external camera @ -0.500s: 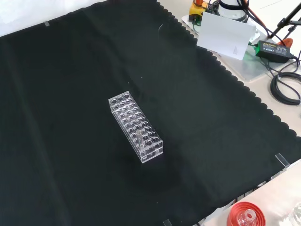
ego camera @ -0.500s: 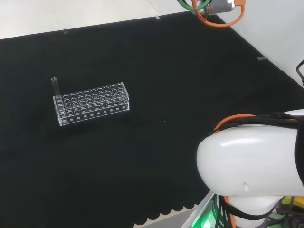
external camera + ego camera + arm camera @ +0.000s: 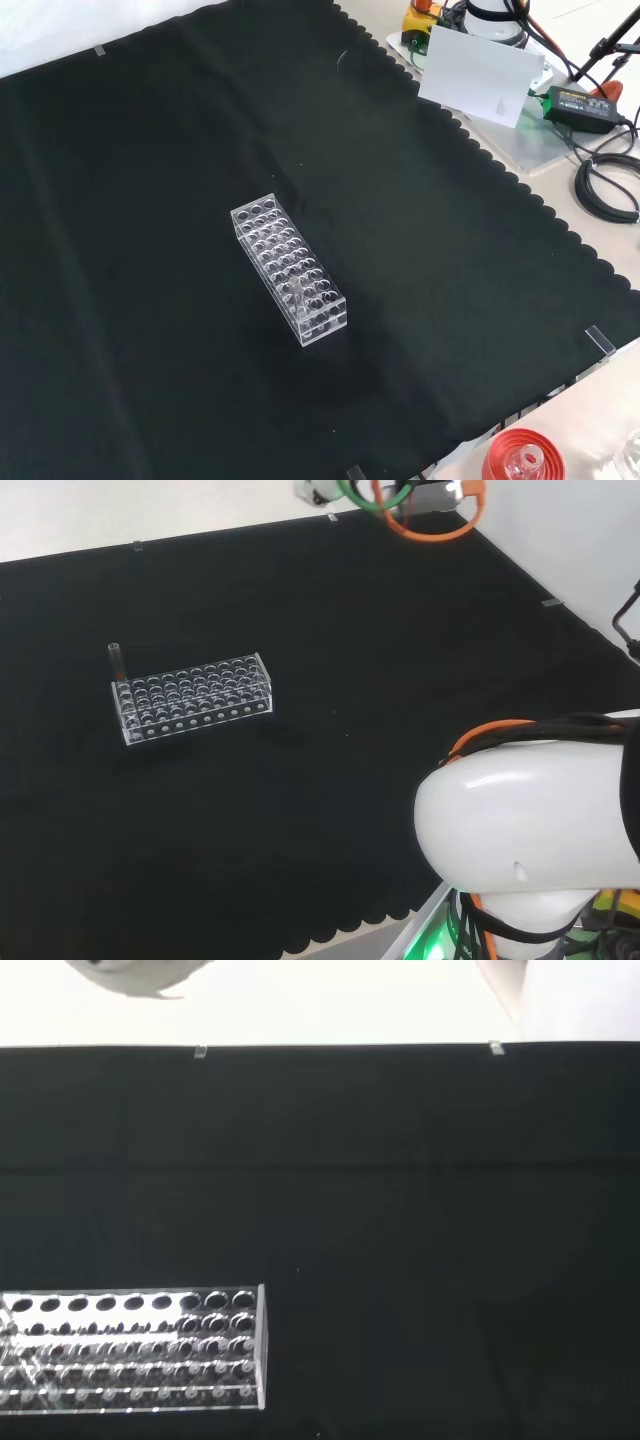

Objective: Pick up the test tube.

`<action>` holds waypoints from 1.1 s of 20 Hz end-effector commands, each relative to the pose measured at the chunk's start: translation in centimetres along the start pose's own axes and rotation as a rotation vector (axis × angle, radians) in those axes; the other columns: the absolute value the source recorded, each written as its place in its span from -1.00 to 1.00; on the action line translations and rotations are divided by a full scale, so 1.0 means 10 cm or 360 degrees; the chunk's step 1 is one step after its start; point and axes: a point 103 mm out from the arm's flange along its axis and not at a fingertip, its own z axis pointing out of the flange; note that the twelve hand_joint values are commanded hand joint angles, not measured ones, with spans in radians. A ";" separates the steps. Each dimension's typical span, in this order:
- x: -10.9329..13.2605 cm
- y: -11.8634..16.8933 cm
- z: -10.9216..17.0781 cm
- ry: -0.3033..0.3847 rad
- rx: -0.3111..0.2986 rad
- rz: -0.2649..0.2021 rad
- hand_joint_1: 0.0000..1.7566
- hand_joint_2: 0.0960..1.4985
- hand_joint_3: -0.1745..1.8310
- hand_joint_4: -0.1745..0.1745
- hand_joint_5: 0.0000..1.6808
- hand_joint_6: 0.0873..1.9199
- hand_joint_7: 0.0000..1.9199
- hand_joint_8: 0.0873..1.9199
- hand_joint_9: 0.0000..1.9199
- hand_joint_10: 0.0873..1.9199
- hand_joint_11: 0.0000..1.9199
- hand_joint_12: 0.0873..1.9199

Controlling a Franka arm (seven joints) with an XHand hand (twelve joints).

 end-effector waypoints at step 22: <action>0.50 1.43 0.24 0.0207 0.0103 -0.0510 -0.18 -0.17 -0.27 -0.37 -0.80 -1.00 -0.93 -0.16 -0.97 0.02 -1.00 0.58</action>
